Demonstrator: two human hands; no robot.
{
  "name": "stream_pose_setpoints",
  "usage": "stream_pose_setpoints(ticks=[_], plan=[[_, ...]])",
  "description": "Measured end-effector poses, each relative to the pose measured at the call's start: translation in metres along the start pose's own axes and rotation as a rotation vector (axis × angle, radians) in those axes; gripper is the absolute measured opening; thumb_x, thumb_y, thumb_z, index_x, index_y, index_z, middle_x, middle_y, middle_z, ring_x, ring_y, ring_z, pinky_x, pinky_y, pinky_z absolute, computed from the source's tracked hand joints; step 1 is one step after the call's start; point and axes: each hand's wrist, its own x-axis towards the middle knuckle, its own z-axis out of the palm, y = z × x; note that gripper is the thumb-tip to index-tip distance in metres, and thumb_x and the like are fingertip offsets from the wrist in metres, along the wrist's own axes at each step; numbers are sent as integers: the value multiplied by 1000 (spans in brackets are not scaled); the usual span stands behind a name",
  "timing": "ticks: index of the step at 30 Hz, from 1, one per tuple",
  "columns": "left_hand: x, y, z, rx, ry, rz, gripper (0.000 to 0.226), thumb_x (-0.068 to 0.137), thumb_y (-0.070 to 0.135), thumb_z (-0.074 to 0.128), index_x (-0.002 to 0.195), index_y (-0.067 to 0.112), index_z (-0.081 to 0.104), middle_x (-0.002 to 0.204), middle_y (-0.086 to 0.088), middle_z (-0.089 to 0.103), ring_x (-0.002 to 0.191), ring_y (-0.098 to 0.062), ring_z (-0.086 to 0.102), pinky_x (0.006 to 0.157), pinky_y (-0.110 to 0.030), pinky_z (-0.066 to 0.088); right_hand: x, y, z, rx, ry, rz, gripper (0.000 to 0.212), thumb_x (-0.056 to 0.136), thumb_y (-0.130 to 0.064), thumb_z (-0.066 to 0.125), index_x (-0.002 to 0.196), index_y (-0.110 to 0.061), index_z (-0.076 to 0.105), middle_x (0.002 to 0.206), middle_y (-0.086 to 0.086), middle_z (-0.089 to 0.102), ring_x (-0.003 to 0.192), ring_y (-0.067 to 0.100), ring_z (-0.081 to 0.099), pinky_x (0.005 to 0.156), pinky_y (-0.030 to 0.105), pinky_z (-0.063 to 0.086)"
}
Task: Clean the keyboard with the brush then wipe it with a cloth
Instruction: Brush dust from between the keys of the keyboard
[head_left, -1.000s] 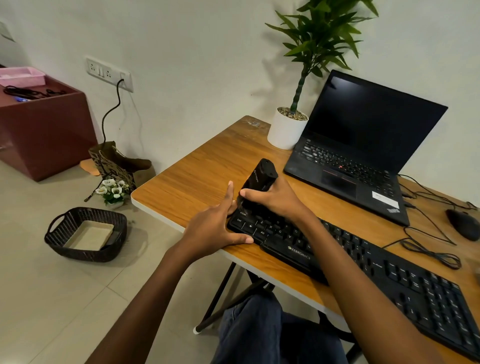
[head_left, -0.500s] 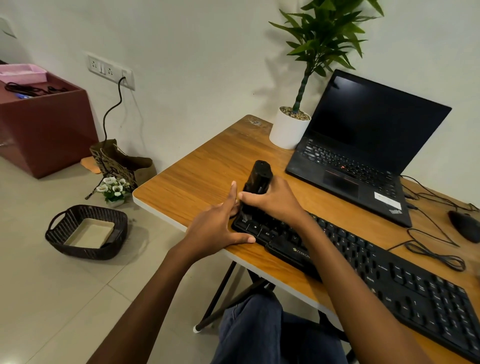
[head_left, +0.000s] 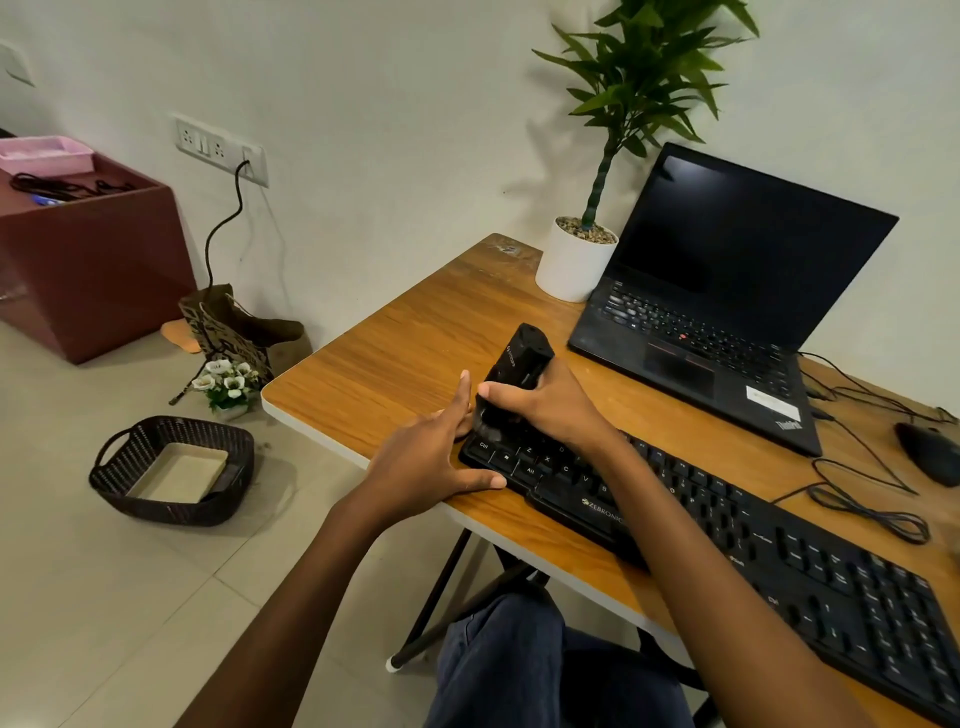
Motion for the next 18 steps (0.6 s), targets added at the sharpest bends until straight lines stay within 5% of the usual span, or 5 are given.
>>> stream_pose_setpoints(ticks=[7, 12, 18], plan=[[-1, 2, -1, -8, -6, 7, 113, 76, 55, 65, 147, 22, -16, 152, 5, 30, 139, -17, 30, 110, -36, 30, -11, 5, -30, -100, 23, 104, 15, 79, -23, 71, 78, -20, 56, 75, -2, 64, 69, 12, 62, 56, 16, 49], [-1, 2, -1, -25, 5, -5, 111, 71, 68, 53, 148, 22, -13, 150, 4, 34, 138, -16, 31, 109, -36, 34, -3, 8, -12, -110, 53, 32, 22, 76, -26, 73, 87, -14, 59, 84, 4, 65, 77, 16, 64, 69, 30, 52], [2, 0, 5, -3, 74, 2, 100, 79, 64, 53, 150, 23, -3, 148, 11, 36, 138, -12, 31, 109, -36, 33, -2, 17, -15, -81, 102, 0, 14, 81, -24, 70, 80, -20, 56, 78, -4, 62, 71, 7, 62, 66, 22, 49]])
